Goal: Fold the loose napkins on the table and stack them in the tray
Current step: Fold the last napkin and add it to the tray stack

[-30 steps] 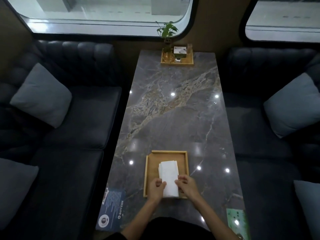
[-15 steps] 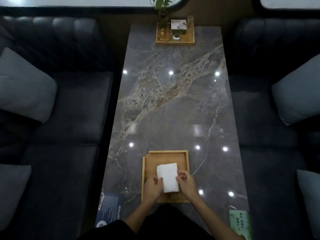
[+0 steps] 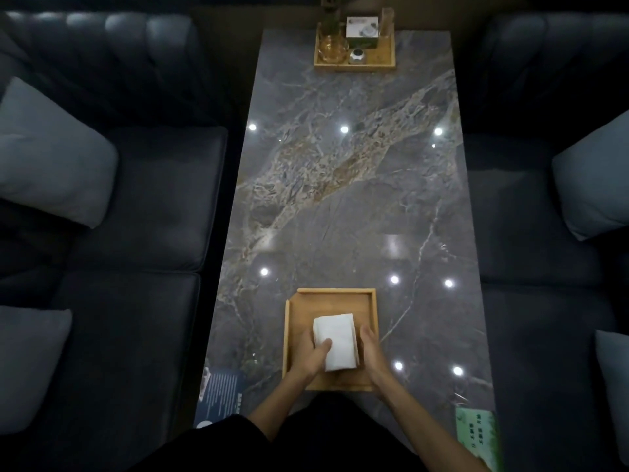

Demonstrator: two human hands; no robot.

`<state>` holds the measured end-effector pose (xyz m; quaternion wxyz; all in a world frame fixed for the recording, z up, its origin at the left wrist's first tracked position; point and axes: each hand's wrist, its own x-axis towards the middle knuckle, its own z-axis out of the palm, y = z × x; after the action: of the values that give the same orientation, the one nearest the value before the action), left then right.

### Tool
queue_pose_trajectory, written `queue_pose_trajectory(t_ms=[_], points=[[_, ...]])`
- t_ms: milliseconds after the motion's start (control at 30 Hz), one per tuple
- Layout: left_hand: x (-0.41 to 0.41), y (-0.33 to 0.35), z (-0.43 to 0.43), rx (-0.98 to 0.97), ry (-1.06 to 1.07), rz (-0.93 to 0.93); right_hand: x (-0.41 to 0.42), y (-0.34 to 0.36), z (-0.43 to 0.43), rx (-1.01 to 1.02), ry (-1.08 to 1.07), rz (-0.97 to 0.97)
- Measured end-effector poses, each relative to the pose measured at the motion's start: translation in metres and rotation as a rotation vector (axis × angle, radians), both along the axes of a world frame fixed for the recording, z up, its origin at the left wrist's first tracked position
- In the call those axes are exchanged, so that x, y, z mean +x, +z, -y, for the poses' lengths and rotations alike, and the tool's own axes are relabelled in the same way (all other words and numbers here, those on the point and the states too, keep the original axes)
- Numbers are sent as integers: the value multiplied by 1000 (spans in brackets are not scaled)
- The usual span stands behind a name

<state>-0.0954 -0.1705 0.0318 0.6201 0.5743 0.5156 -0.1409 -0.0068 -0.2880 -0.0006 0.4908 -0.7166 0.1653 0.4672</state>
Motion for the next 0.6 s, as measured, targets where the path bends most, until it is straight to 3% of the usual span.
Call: queue_pose_trajectory(t_ms=[100,233,467,533,600], points=[[2,-8,-1,-22,-67,4,-4,-38,6,11,-67,-98],[2,-14,-4,-75,-79,-33,-8,0,-11,-18,-145,-82],[1,-5,-8,-62,-63,-1,-7,9,-13,37,-69,-86],[-2,-4,-8,47,-57,-74,-9,15,-10,-37,-3,-12],[-11,-4,-9,261,-63,-209,-12,15,2,-229,120,201]])
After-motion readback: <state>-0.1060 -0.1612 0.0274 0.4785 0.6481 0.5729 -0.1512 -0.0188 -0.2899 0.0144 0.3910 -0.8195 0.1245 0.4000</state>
